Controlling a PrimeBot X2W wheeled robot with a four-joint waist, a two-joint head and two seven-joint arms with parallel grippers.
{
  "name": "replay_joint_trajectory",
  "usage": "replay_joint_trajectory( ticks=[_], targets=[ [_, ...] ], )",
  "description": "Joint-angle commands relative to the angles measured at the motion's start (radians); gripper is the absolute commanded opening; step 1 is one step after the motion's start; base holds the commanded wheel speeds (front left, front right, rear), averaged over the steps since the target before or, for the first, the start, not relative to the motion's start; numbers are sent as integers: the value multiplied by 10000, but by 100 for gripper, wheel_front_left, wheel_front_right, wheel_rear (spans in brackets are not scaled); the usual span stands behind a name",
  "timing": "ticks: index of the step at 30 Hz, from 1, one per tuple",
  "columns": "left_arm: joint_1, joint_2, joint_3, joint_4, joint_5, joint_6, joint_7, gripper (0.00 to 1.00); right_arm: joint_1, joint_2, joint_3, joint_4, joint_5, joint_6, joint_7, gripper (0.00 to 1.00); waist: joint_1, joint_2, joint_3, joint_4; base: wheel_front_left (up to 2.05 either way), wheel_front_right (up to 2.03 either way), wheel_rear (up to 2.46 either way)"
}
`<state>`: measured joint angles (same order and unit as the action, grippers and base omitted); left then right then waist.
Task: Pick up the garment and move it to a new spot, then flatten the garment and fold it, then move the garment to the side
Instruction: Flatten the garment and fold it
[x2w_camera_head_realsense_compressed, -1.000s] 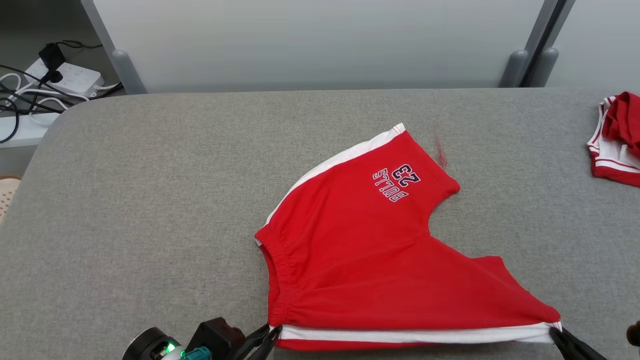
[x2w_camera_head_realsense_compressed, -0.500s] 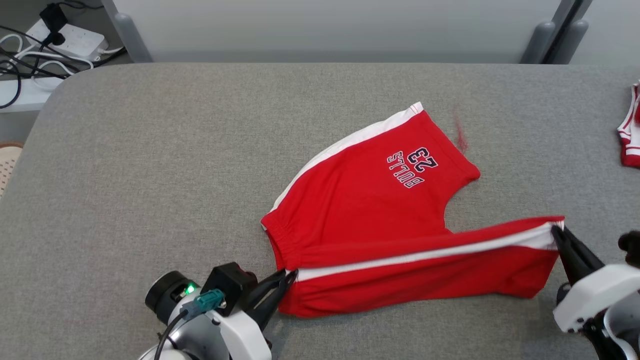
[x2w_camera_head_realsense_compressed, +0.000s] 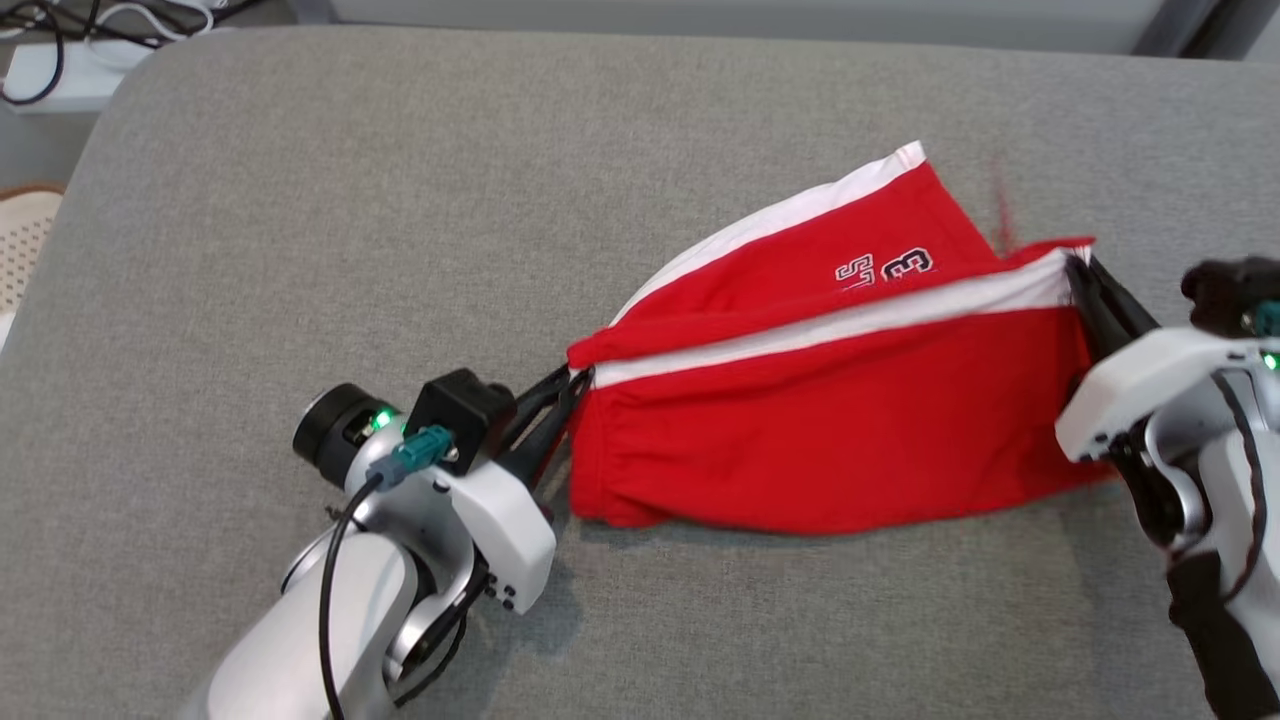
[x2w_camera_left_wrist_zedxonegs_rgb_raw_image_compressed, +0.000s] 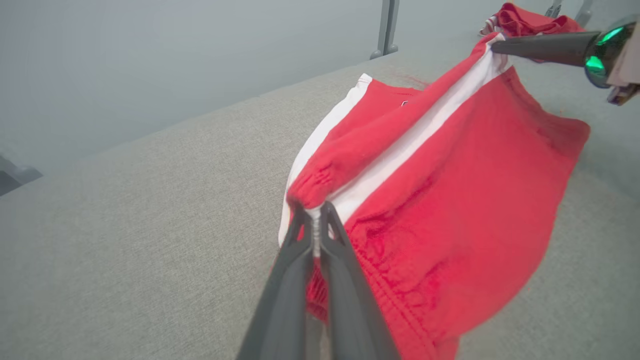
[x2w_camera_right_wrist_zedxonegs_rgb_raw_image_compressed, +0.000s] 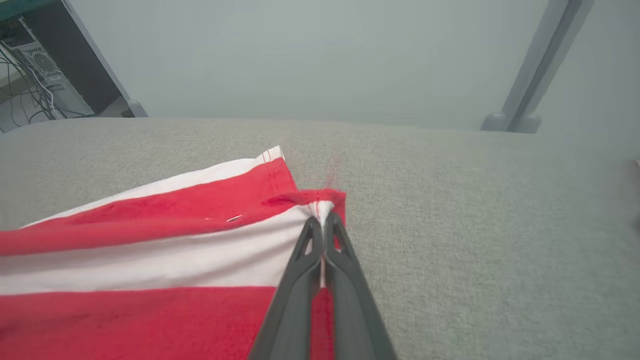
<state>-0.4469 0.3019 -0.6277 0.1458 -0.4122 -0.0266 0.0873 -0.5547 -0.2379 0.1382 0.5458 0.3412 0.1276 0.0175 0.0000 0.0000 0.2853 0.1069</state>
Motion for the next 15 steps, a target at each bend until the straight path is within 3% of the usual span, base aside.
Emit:
replay_joint_trajectory(
  ticks=[1, 15],
  targets=[
    [-476, 189, 415, -155, 71, -41, -99, 0, -274, -116, 219, -111, -7, 31, -145, 0, 0, 0, 168, 130, 0, 0, 0],
    [-1658, -267, 482, 1240, 321, 200, -669, 0, -3843, -386, 2538, 3268, 900, 31, -1094, 0, 0, 0, 1119, 737, 0, 0, 0]
  ],
)
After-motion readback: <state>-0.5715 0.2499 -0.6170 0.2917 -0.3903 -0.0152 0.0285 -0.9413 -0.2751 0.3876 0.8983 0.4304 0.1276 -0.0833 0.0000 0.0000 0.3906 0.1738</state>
